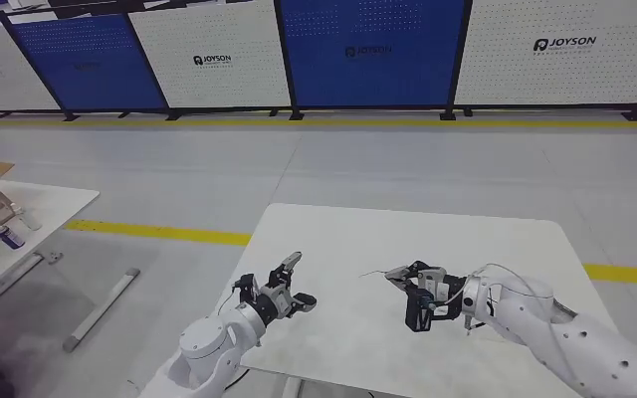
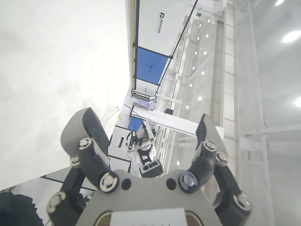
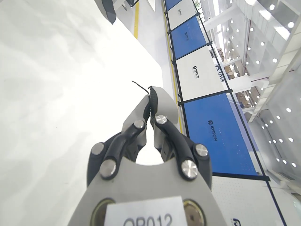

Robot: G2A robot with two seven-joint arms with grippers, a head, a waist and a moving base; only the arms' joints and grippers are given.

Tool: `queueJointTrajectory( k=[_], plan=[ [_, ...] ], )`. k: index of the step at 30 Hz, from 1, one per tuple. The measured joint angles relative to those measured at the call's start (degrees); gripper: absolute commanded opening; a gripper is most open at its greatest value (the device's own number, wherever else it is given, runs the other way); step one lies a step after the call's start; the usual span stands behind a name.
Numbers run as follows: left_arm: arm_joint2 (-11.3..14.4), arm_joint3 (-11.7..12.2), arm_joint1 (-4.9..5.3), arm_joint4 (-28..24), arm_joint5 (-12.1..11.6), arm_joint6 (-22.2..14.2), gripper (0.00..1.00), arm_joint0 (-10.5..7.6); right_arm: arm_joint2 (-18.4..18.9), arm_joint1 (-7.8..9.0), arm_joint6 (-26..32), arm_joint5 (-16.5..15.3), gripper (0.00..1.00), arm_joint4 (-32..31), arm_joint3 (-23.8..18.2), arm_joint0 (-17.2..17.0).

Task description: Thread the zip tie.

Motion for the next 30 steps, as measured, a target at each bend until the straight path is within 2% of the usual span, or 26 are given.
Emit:
queueJointTrajectory(
  k=[4,12,15,19,22,25,30],
  plan=[
    [4.7,0.9,1.06,-1.1,0.0,4.5,1.0,-2.65,0.0,0.0,0.0,0.0,0.0,0.0,0.0,0.0],
    [4.9,1.3,1.06,-1.5,0.0,4.7,1.0,-2.76,0.0,-0.02,0.1,0.1,0.0,0.0,-0.1,-0.2],
    [5.2,2.5,0.97,-4.2,0.0,5.3,1.0,-2.75,-0.6,-0.14,0.6,0.0,0.0,0.0,-0.9,0.0],
    [6.5,2.9,1.25,-9.8,0.0,6.0,1.0,-2.81,-4.4,-0.28,1.3,0.0,0.0,0.0,-1.5,2.7],
    [8.4,1.6,1.76,-14.9,0.0,9.8,1.0,-3.65,-5.7,-0.36,1.6,0.0,0.0,0.0,-1.8,3.9],
    [11.6,0.4,2.49,-19.4,0.0,14.0,1.0,-4.88,-5.6,-0.3,0.6,0.0,0.0,0.0,-1.9,3.9],
    [11.9,0.4,2.6,-19.9,0.0,14.5,1.0,-5.09,-5.6,-0.27,0.2,0.0,0.0,0.0,-1.7,3.8]
  ],
)
